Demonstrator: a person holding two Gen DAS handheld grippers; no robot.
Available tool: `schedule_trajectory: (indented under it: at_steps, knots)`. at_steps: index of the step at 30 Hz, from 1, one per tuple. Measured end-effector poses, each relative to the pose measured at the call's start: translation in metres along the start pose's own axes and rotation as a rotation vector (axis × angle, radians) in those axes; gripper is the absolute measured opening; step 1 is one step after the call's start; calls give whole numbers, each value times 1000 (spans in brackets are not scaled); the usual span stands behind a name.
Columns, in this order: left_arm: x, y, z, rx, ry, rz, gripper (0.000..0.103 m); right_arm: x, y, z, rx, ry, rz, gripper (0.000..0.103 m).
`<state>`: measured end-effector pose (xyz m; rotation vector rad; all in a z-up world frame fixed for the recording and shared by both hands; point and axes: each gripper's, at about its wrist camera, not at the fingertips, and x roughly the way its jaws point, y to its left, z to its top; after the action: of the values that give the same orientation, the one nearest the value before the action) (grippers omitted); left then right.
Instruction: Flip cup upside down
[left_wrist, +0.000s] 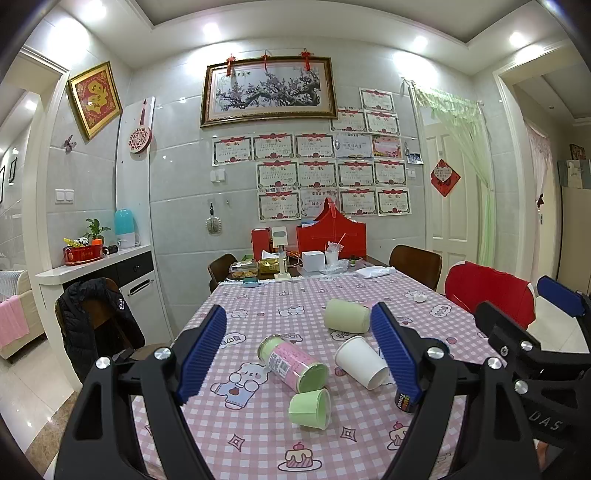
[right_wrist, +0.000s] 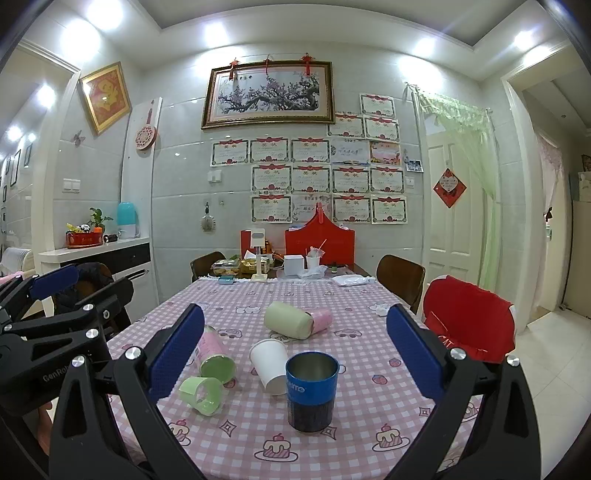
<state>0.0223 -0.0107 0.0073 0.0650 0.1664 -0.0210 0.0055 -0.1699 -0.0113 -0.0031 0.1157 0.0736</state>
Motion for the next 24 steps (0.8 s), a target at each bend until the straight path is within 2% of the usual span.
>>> schedule_trajectory:
  at_steps: [24]
  knots:
    - [2, -2, 1, 2, 3, -4, 80, 1, 4, 1, 2, 5, 3, 96]
